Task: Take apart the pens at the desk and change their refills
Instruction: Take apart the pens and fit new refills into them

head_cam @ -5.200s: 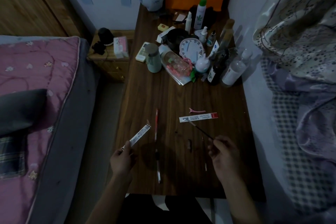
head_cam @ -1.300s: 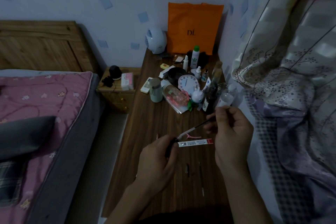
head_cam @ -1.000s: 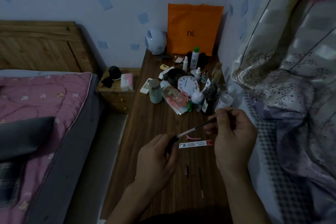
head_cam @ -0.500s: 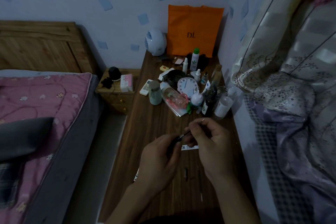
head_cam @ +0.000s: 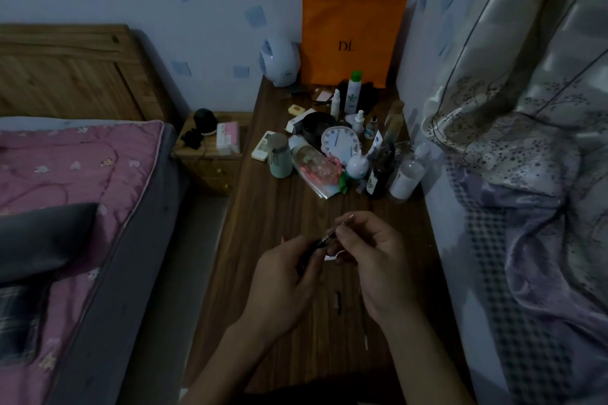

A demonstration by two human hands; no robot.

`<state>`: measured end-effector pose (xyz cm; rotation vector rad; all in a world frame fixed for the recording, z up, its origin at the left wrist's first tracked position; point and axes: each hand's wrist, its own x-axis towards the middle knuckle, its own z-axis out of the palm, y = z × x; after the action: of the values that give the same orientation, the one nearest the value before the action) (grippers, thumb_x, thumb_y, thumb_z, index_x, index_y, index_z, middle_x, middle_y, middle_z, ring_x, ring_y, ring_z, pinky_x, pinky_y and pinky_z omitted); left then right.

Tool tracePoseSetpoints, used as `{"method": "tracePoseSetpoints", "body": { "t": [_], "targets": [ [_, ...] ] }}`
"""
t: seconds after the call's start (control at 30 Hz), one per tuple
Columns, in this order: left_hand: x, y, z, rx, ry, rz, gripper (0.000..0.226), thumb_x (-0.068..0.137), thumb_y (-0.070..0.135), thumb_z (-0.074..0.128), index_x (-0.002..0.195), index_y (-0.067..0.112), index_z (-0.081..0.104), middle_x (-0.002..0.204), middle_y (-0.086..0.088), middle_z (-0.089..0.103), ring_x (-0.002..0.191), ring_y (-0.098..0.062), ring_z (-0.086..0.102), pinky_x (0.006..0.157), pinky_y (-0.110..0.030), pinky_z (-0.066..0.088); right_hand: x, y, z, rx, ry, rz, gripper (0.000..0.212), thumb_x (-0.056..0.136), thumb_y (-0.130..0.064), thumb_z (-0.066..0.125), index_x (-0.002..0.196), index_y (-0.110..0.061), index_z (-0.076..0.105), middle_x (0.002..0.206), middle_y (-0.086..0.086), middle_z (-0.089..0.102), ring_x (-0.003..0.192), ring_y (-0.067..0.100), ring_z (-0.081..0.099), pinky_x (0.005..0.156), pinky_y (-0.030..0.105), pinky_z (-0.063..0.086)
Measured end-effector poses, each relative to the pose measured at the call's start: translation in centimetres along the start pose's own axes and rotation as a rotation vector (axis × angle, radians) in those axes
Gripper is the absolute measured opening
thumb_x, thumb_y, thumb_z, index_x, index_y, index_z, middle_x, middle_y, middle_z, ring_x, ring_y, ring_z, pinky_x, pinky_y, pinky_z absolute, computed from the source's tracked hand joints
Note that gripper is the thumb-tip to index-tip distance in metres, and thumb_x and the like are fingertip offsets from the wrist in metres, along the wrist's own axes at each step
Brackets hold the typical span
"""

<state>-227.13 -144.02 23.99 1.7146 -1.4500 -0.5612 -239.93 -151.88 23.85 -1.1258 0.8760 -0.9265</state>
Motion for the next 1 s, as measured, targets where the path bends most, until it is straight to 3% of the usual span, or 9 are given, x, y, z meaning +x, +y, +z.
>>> {"method": "tracePoseSetpoints", "body": {
  "t": [0.23, 0.43, 0.63, 0.77, 0.87, 1.0],
  "targets": [
    [-0.2, -1.2, 0.8, -0.062, -0.044, -0.063, 0.017, 0.097, 0.019, 0.056, 0.106, 0.018, 0.070, 0.087, 0.006, 0.071, 0.071, -0.011, 0.066, 0.062, -0.043, 0.054, -0.1, 2.2, -0.4, -0.001, -0.072, 0.144, 0.009, 0.081, -0.022, 0.067, 0.083, -0.024, 0.076, 0.083, -0.002, 0.075, 0.079, 0.012, 0.072, 0.064, 0.023, 0.055],
    [-0.4, -2.4, 1.6, -0.079, -0.073, -0.149, 0.017, 0.097, 0.017, 0.055, 0.103, 0.014, 0.072, 0.084, 0.002, 0.073, 0.068, -0.011, 0.066, 0.063, -0.044, 0.053, 0.0, 4.1, -0.6, 0.007, -0.055, 0.213, 0.009, 0.085, -0.018, 0.067, 0.086, -0.020, 0.076, 0.087, 0.001, 0.074, 0.084, 0.016, 0.070, 0.069, 0.026, 0.057],
    [-1.1, -4.0, 2.8, -0.122, -0.121, -0.148, 0.018, 0.097, 0.014, 0.055, 0.106, 0.019, 0.070, 0.084, 0.012, 0.070, 0.069, 0.000, 0.064, 0.060, -0.022, 0.049, -0.6, 5.6, -1.9, -0.060, -0.032, 0.285, 0.019, 0.083, -0.025, 0.069, 0.099, -0.029, 0.077, 0.100, -0.006, 0.075, 0.097, 0.013, 0.072, 0.081, 0.032, 0.060],
    [-1.5, -5.9, 4.2, -0.153, -0.102, -0.150, 0.020, 0.098, 0.019, 0.054, 0.110, 0.021, 0.070, 0.086, 0.017, 0.070, 0.071, 0.004, 0.065, 0.060, -0.014, 0.046, -0.8, 7.3, -4.3, -0.094, 0.155, 0.359, 0.015, 0.089, -0.022, 0.068, 0.099, -0.031, 0.076, 0.111, 0.001, 0.070, 0.100, 0.023, 0.069, 0.087, 0.041, 0.059],
    [-2.4, -7.6, 5.6, -0.168, -0.118, -0.149, 0.020, 0.098, 0.023, 0.053, 0.107, 0.024, 0.071, 0.086, 0.017, 0.071, 0.074, 0.002, 0.067, 0.060, -0.011, 0.045, -1.3, 9.4, -6.6, -0.130, 0.295, 0.412, 0.014, 0.091, -0.019, 0.067, 0.098, -0.028, 0.075, 0.108, 0.004, 0.071, 0.097, 0.026, 0.068, 0.085, 0.041, 0.059],
    [-3.8, -10.2, 7.9, -0.119, -0.143, -0.185, 0.016, 0.097, 0.024, 0.054, 0.099, 0.025, 0.070, 0.077, 0.018, 0.069, 0.073, 0.005, 0.064, 0.060, -0.006, 0.039, -2.5, 12.5, -9.6, -0.245, 0.380, 0.481, 0.011, 0.092, -0.022, 0.066, 0.095, -0.028, 0.074, 0.100, 0.001, 0.072, 0.090, 0.020, 0.070, 0.072, 0.031, 0.055]
  ]
}}
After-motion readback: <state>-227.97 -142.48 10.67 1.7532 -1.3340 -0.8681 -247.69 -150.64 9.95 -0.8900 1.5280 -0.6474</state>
